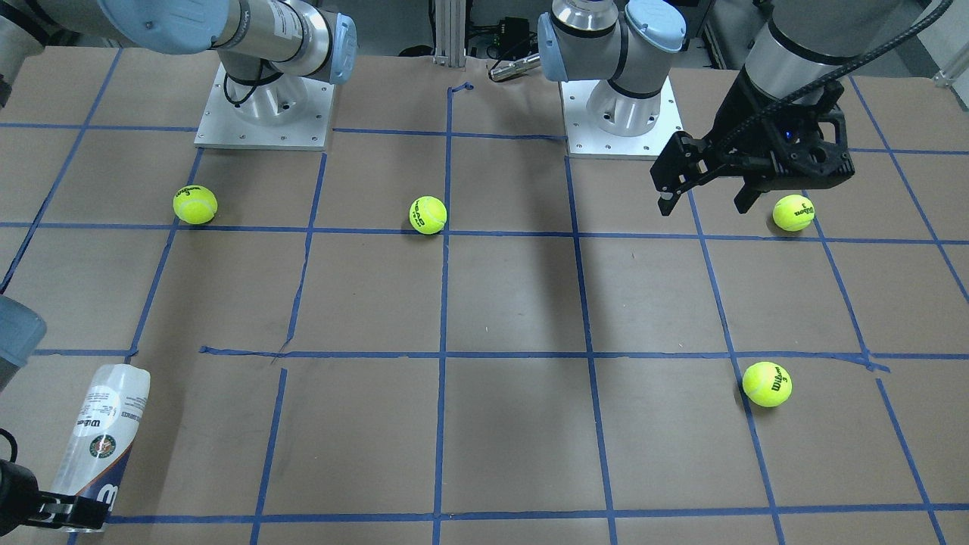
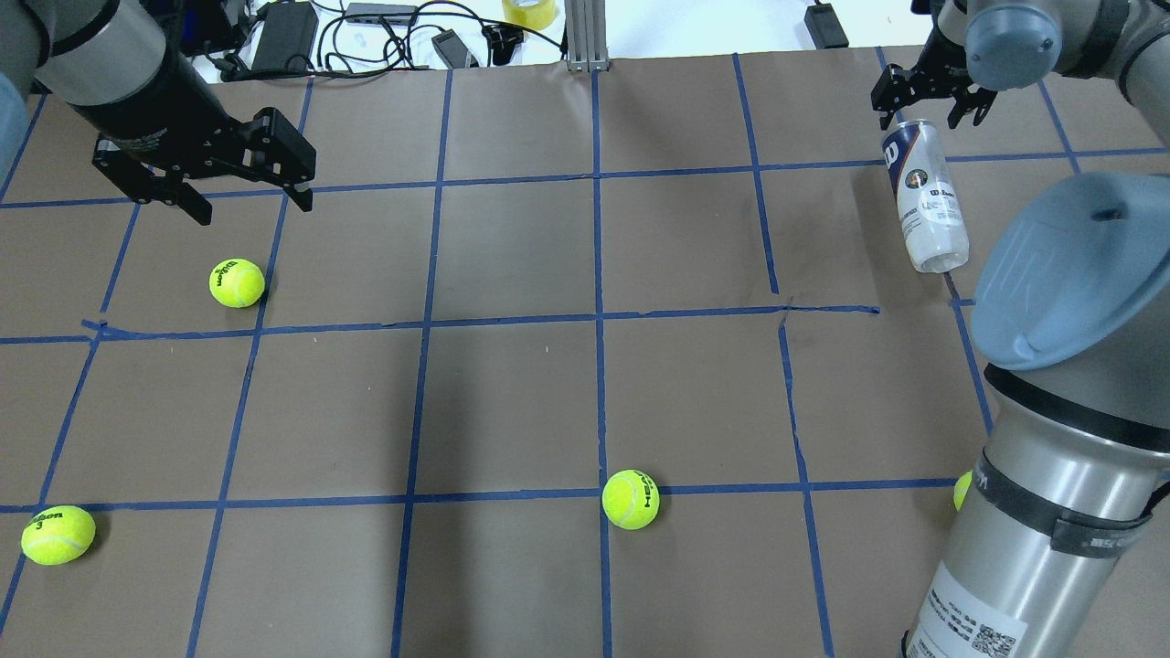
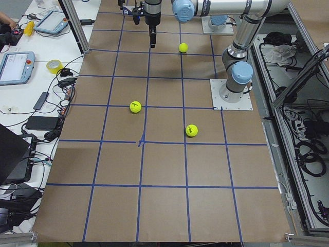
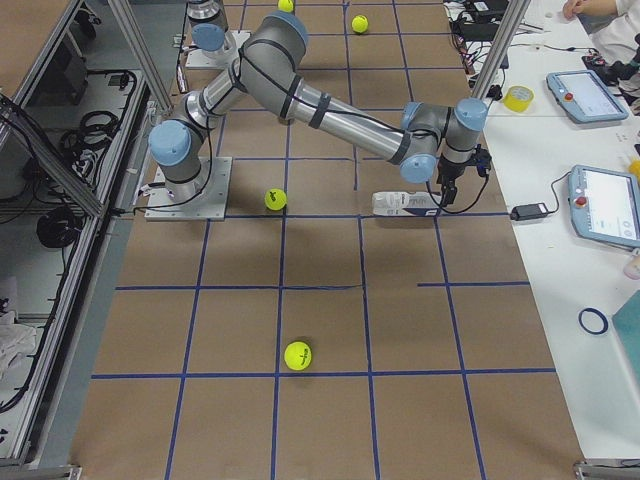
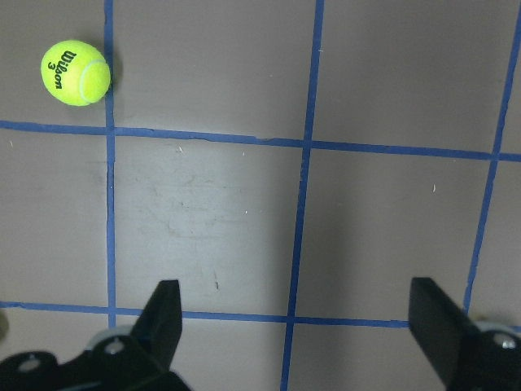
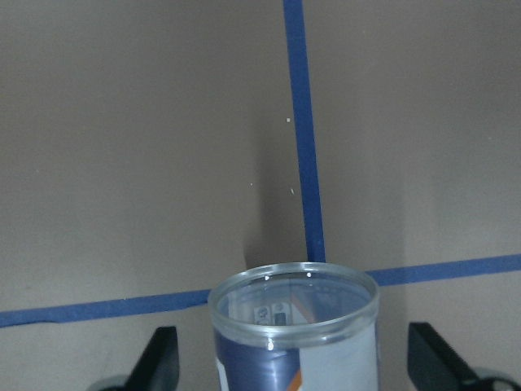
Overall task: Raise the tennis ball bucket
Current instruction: 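Close the right gripper on the top rim of the can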
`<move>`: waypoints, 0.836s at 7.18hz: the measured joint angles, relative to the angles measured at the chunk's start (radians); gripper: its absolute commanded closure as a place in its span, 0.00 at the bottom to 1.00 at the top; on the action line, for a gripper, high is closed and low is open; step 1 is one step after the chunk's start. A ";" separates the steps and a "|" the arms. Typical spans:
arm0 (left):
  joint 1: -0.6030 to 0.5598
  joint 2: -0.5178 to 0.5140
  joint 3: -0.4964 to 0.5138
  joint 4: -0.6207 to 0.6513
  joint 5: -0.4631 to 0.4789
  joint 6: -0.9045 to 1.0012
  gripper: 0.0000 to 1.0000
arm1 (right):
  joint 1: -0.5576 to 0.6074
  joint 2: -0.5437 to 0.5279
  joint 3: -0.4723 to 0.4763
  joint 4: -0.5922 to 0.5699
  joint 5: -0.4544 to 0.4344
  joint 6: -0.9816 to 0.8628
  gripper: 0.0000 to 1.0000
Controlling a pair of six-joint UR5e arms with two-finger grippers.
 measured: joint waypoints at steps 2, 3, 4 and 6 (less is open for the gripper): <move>0.000 0.000 0.000 0.000 0.002 0.000 0.00 | -0.003 0.027 0.003 -0.022 0.003 -0.007 0.00; 0.000 -0.001 0.000 0.000 0.003 0.000 0.00 | -0.004 0.040 0.005 -0.055 0.004 -0.011 0.00; 0.000 -0.001 0.000 0.000 0.003 0.000 0.00 | -0.005 0.047 0.007 -0.073 0.004 -0.014 0.00; 0.000 -0.001 0.000 -0.001 0.004 0.000 0.00 | -0.006 0.049 0.010 -0.078 0.007 -0.017 0.23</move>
